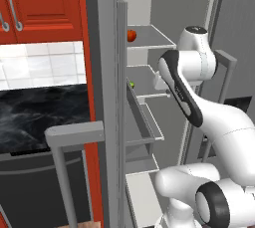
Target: Pick up the kiwi and apple from the fridge and place one fruit on each plate on the dining counter.
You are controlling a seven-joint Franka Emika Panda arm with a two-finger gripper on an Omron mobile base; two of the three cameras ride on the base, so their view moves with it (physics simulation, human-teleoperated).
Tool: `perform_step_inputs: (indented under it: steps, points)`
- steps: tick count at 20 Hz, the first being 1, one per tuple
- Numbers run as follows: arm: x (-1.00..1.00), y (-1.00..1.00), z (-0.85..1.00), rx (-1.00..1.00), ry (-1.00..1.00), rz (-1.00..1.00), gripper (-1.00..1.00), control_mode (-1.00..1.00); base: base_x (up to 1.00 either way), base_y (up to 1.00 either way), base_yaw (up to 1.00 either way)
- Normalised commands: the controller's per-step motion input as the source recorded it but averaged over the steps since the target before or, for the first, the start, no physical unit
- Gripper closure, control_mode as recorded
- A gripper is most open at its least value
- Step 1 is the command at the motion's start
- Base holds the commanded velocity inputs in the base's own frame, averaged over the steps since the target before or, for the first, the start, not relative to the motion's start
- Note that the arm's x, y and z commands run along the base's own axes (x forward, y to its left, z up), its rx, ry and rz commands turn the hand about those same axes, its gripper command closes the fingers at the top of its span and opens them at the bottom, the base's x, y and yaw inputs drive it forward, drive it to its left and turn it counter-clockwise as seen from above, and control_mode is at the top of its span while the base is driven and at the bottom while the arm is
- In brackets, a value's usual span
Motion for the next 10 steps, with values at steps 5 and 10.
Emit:
perform_step_inputs:
  steps: [5, 10]
  points:
    - [-0.02, 0.07, 0.00, 0.00, 0.00, -0.13, -1.00, -1.00, 0.00, 0.00, 0.00]
    - [-0.24, 0.24, 0.00, 0.00, 0.00, -0.04, -1.00, -1.00, 0.00, 0.00, 0.00]
